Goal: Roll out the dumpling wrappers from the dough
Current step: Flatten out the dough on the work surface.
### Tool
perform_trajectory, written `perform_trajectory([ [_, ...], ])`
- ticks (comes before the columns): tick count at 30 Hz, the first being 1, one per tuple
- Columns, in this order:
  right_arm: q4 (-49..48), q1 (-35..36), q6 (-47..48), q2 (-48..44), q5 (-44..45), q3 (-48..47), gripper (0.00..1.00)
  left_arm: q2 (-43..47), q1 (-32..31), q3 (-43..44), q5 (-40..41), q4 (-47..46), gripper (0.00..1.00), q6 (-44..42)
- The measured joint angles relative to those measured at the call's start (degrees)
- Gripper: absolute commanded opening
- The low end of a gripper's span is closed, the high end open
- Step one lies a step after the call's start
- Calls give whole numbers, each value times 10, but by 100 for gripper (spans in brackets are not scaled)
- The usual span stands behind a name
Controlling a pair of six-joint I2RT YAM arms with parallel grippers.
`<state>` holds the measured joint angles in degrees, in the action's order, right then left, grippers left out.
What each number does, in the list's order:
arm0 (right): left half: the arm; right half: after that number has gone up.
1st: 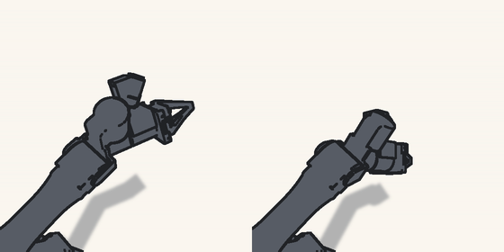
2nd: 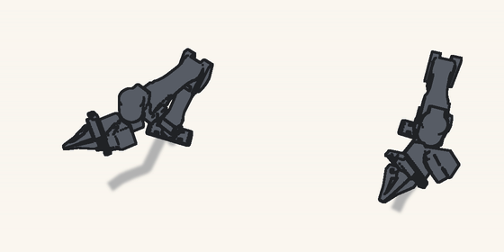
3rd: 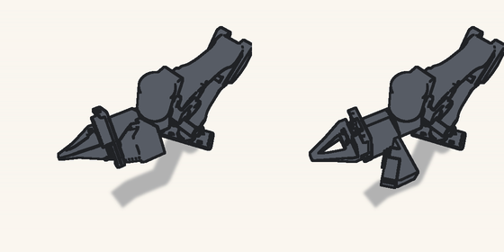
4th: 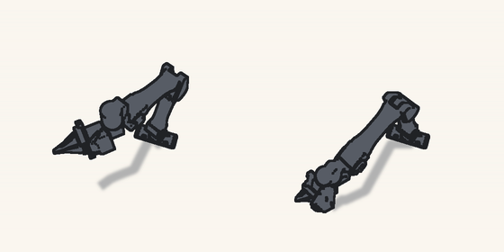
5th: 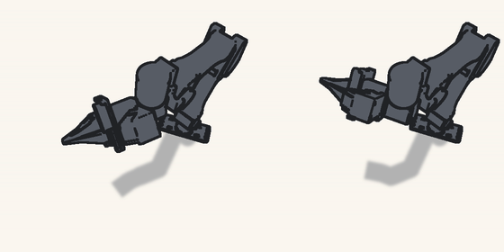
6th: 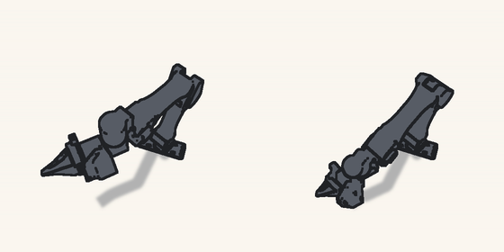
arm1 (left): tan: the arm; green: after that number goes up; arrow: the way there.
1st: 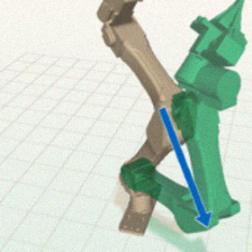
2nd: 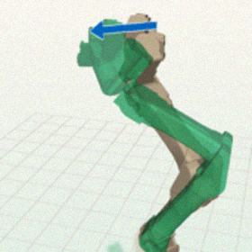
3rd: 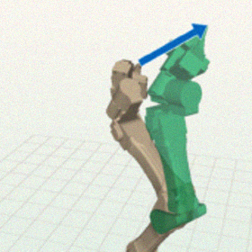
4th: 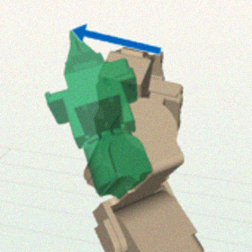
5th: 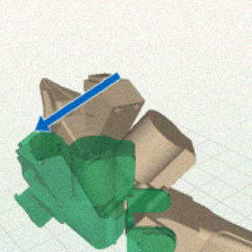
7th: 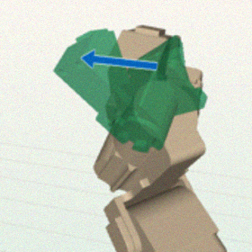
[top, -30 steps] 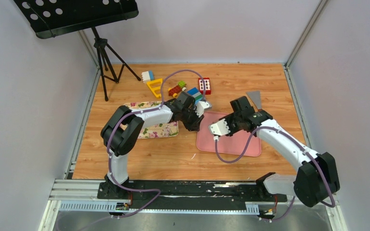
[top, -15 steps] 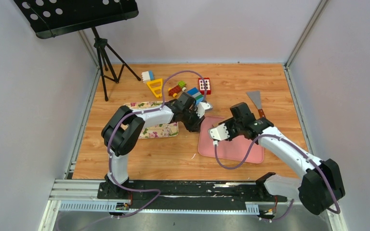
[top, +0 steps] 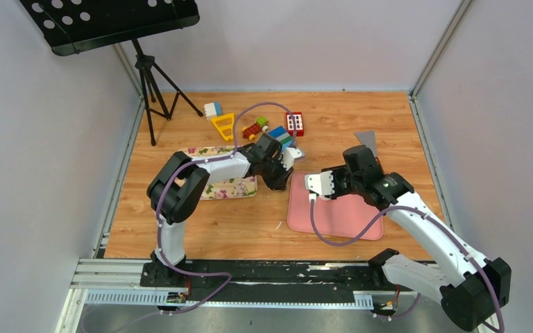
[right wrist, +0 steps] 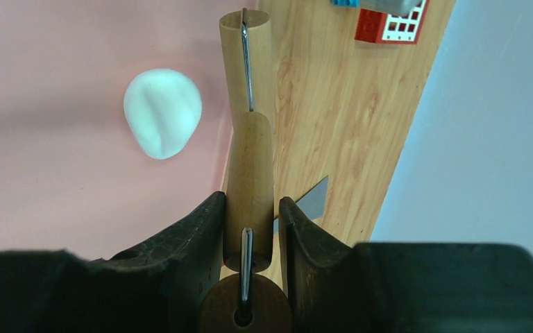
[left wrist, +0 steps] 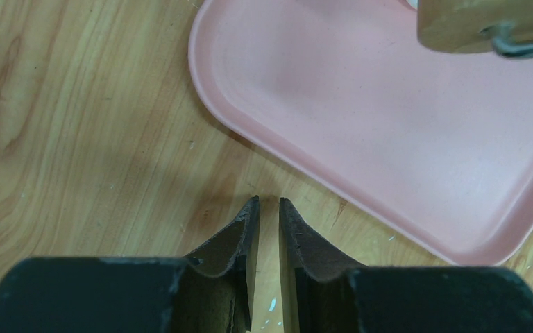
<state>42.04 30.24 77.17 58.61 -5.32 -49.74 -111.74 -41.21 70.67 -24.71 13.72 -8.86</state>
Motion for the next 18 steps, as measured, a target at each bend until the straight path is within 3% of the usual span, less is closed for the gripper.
perform_trajectory([
  [5,15,3,-75,2,33,-34,0,0,0,-2,14,-6,27,12],
  [10,96,4,-244,55,86,-136,0,16,0,-23,30,-24,27,27],
  [18,211,-28,-423,124,51,-189,0,62,0,-38,38,-46,27,42],
])
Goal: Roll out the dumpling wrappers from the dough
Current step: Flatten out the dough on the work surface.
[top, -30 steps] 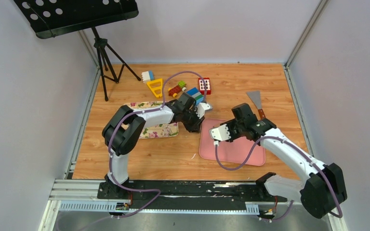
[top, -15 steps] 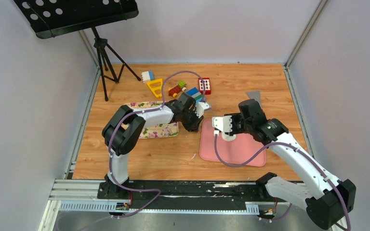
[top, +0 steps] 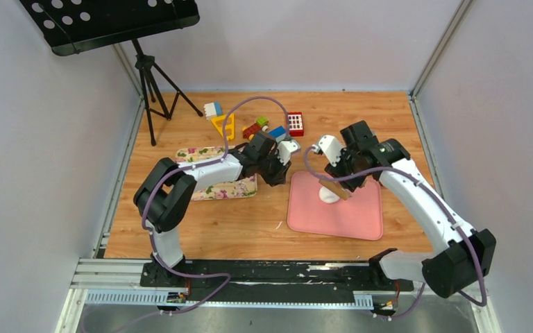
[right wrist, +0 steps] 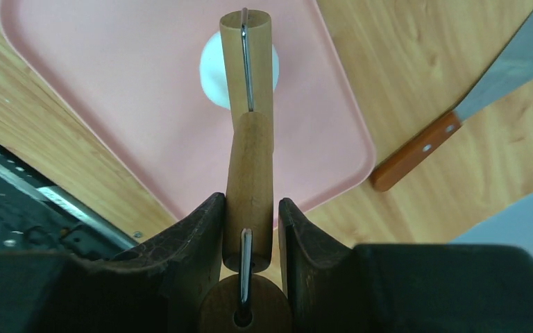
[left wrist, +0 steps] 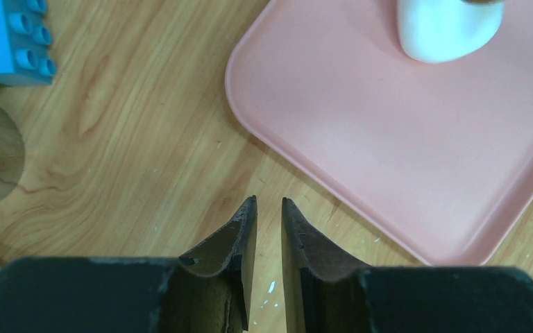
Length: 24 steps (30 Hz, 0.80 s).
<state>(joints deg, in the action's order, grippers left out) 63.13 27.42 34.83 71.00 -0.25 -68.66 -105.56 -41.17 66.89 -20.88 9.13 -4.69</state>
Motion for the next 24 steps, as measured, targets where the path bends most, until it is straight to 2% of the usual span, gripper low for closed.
perform_trajectory([
  [8,84,-125,-94,81,-119,-85,0,20,0,-16,0,-23,27,8],
  [14,138,-160,-136,152,-207,-162,0,20,0,-24,0,-27,29,14],
  [24,154,-195,-151,254,-224,-181,0,20,-12,-28,0,-34,30,19],
])
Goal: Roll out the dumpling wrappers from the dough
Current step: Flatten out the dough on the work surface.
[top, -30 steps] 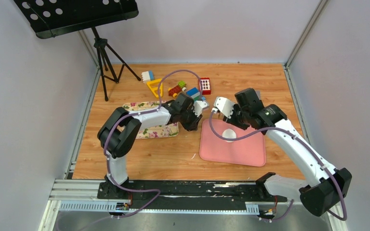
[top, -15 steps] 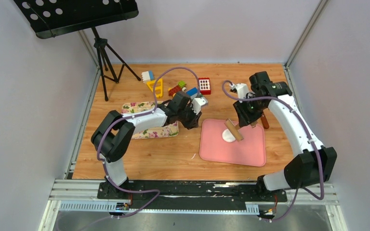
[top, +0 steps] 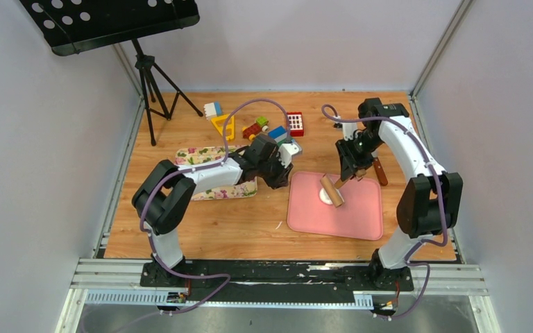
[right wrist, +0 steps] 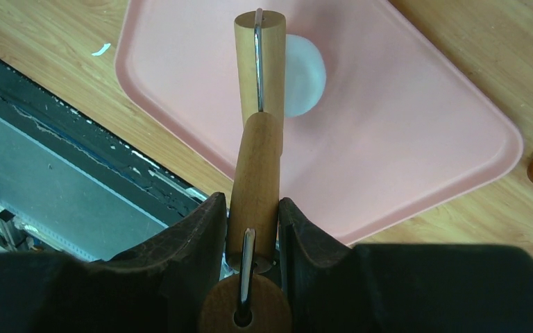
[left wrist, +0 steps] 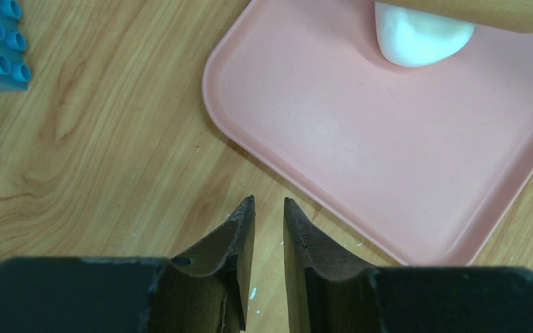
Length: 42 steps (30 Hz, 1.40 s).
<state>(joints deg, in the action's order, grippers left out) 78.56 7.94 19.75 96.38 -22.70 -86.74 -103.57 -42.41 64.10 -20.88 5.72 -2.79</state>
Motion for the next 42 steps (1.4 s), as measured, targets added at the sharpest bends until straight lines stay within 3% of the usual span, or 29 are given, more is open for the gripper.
perform_trajectory([
  [6,-7,-21,2,5,16,8,0,0,-2,0,1,-9,32,2],
  [14,-27,-27,3,10,15,49,0,-25,-7,0,14,-10,50,4],
  [17,-36,-27,3,0,12,62,0,-43,-7,0,18,-6,52,6],
  [42,-74,44,-9,-38,59,96,0,-50,-10,2,19,-13,53,14],
])
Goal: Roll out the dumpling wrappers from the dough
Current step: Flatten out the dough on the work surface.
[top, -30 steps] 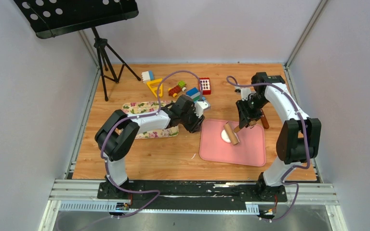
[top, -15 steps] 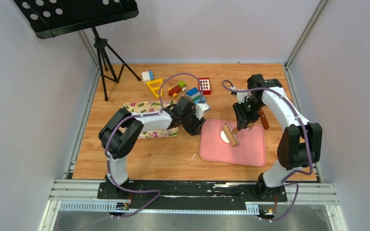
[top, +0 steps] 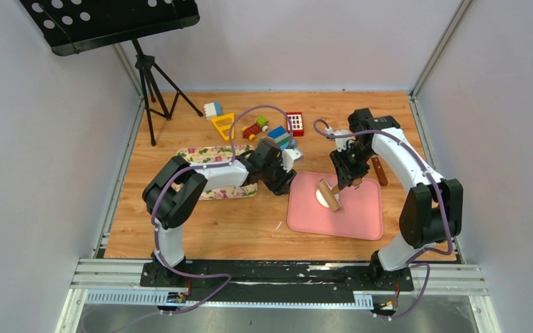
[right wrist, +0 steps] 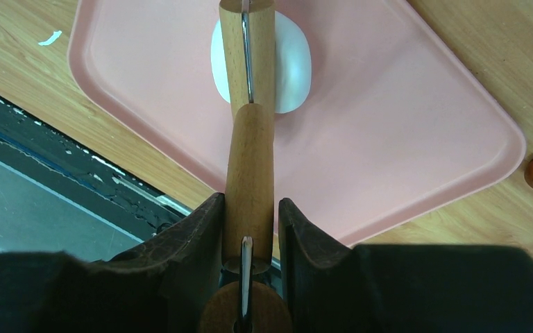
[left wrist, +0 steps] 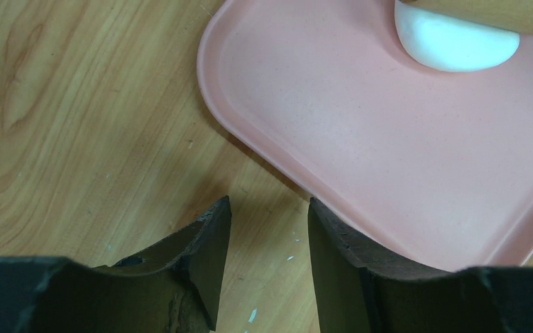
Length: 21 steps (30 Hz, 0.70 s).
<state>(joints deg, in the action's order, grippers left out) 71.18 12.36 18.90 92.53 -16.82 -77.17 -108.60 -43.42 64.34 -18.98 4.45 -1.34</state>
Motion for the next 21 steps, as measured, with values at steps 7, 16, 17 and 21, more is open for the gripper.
perform_trajectory([
  [7,-1,17,-7,-1,4,0,0,-1,0,1,-1,0,53,0],
  [16,-1,28,-6,-1,-1,-4,0,-1,0,1,-1,0,53,0],
  [17,-1,29,-5,-1,-2,-5,0,-1,0,1,-1,0,53,0],
  [21,-2,31,-1,-5,-2,-6,0,-1,0,1,-1,0,54,0],
])
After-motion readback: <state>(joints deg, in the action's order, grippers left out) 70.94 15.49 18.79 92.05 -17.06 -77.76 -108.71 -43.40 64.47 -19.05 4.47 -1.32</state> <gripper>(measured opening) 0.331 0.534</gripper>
